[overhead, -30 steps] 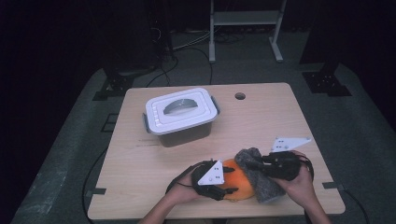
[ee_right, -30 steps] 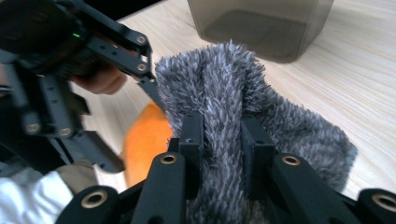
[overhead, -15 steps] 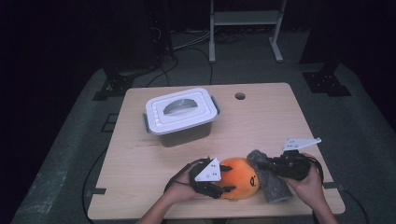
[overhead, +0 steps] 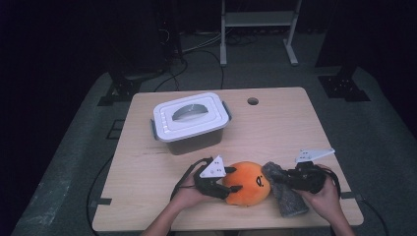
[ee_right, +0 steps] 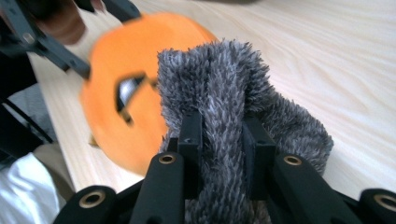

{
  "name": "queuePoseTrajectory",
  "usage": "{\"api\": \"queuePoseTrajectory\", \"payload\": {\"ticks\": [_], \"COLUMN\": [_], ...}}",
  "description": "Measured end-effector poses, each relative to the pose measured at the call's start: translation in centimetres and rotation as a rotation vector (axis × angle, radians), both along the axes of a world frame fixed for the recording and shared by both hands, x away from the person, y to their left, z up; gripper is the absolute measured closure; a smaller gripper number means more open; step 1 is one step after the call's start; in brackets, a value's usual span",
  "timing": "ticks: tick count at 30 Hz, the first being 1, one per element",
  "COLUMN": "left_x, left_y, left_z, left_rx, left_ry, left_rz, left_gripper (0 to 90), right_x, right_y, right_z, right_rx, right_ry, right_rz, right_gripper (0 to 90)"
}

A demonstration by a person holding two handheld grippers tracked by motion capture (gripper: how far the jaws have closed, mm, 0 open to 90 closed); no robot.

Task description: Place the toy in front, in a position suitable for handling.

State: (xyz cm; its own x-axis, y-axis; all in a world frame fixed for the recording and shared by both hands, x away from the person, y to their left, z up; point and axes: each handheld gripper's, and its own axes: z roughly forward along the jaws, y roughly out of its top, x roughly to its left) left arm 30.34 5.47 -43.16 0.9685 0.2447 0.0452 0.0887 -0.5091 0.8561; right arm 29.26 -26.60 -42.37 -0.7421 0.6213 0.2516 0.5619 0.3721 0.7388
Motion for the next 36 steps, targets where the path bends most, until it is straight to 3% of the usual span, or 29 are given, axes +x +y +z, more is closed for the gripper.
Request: {"api": "queuePoseTrajectory", "payload": {"ticks": [3,6,10,13,18,20,22,25,28,30,32,35,36], "left_x": [0.1,0.3,0.3,0.3,0.5,0.6,0.6,0.6,0.3,-0.1,-0.2,-0.2,-0.2], "left_y": [-0.1,-0.3,-0.3,-0.4,-0.3,-0.4,-0.4,-0.4,-0.3,0.0,0.1,-0.1,-0.2], "left_z": [0.0,0.0,-0.1,-0.1,-0.2,-0.2,-0.2,-0.2,0.8,1.5,1.8,1.1,0.9], "left_rx": [0.002,-0.005,-0.006,0.003,-0.004,-0.005,-0.005,-0.005,0.005,-0.028,-0.034,0.015,0.009], "left_ry": [0.003,0.007,0.004,-0.009,0.0,0.001,0.001,-0.005,-0.053,-0.098,-0.083,-0.076,-0.074], "left_rz": [0.014,0.028,0.039,0.042,0.05,0.052,0.053,0.053,0.048,0.028,0.002,-0.039,-0.043], "left_gripper": [39.1,38.6,38.0,37.3,36.4,35.8,35.2,33.9,23.6,19.2,19.3,23.1,25.7], "right_x": [-0.5,-1.2,-1.5,-0.9,-0.8,-1.1,-1.6,-2.0,-1.6,-1.2,-1.0,-0.5,-0.3], "right_y": [0.1,1.2,2.9,1.9,0.5,0.8,1.7,3.2,3.4,2.4,2.0,1.1,0.5], "right_z": [0.7,2.1,1.7,0.9,0.3,1.0,1.9,2.2,1.3,1.2,1.0,0.5,0.3], "right_rx": [0.015,0.065,-0.007,0.01,-0.024,-0.008,0.033,-0.006,-0.011,0.007,0.016,0.031,0.025], "right_ry": [-0.033,-0.081,-0.096,-0.069,-0.04,-0.068,-0.098,-0.123,-0.1,-0.09,-0.081,-0.055,-0.05], "right_rz": [-0.003,0.045,0.084,0.069,0.012,0.013,0.051,0.087,0.089,0.046,0.036,0.015,-0.003], "right_gripper": [72.5,72.5,72.4,72.4,72.2,72.1,72.0,71.6,71.9,71.9,71.9,71.9,71.9]}}
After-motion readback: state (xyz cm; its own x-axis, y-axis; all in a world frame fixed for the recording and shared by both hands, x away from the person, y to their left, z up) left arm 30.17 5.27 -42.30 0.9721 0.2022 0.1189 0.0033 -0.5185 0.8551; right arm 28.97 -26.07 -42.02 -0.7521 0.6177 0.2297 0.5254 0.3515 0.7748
